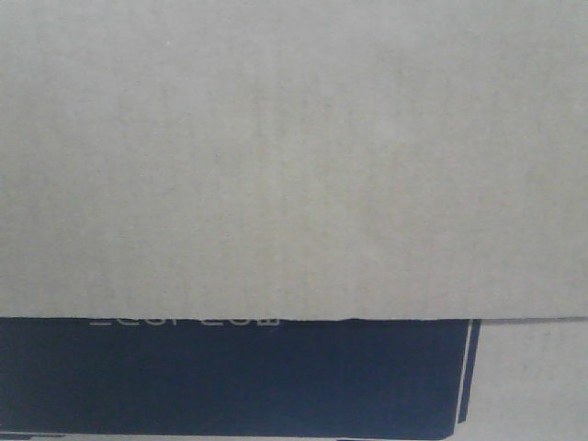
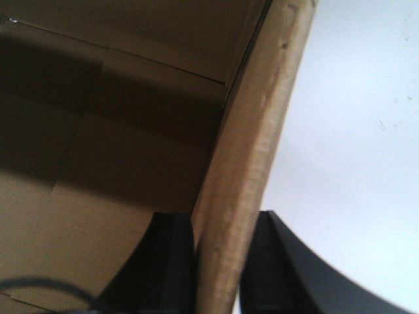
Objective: Grab box from left shelf to table start
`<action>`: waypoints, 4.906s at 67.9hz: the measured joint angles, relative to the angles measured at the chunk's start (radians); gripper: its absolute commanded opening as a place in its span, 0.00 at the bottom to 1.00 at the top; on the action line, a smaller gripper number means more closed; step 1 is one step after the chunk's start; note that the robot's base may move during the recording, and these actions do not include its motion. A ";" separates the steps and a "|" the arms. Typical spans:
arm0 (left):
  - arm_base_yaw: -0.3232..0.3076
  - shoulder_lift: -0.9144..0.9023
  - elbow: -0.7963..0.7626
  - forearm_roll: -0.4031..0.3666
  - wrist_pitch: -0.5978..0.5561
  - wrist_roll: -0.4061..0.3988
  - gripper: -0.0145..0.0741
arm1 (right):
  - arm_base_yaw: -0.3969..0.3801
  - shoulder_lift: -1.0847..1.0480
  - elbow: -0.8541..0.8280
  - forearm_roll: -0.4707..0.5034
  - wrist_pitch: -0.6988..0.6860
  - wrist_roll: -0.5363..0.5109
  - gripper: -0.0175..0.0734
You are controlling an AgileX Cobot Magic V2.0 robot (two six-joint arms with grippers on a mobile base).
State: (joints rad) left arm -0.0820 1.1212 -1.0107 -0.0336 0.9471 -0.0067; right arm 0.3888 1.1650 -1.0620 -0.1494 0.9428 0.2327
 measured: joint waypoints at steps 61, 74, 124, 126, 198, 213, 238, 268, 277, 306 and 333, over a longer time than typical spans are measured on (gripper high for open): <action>0.009 -0.259 -0.139 -0.011 0.063 0.007 0.68 | 0.002 -0.276 -0.127 -0.060 0.069 0.092 0.73; 0.009 -0.502 -0.018 -0.011 0.050 0.007 0.35 | 0.002 -0.503 -0.009 -0.081 0.071 0.092 0.35; 0.009 -1.066 0.485 -0.009 -0.188 0.007 0.05 | 0.002 -1.037 0.574 -0.188 -0.267 0.084 0.25; 0.009 -1.066 0.485 -0.009 -0.191 0.007 0.05 | 0.002 -1.037 0.574 -0.188 -0.268 0.084 0.25; 0.008 -1.133 0.974 0.004 -0.728 0.007 0.05 | 0.002 -1.037 0.576 -0.192 -0.277 0.084 0.25; 0.008 -1.133 1.041 0.004 -0.844 0.007 0.05 | 0.002 -1.037 0.576 -0.192 -0.277 0.084 0.25; 0.008 -1.133 1.041 0.004 -0.848 0.007 0.05 | 0.002 -1.037 0.576 -0.192 -0.277 0.084 0.25; 0.008 -1.133 1.041 0.004 -0.848 0.007 0.05 | 0.002 -1.037 0.580 -0.192 -0.279 0.084 0.25; 0.008 -1.133 1.041 0.004 -0.848 0.007 0.05 | -0.007 -1.037 0.591 -0.175 -0.299 0.082 0.25; 0.008 -1.133 1.041 0.004 -0.848 0.007 0.05 | -0.297 -1.062 0.835 0.064 -0.593 -0.121 0.25; 0.008 -1.133 1.041 0.004 -0.852 0.007 0.05 | -0.343 -1.175 1.089 0.068 -0.802 -0.125 0.25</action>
State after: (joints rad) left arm -0.0745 -0.0121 0.0306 -0.0300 0.0946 0.0000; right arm 0.0454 -0.0104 0.0274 -0.0813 0.1404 0.1073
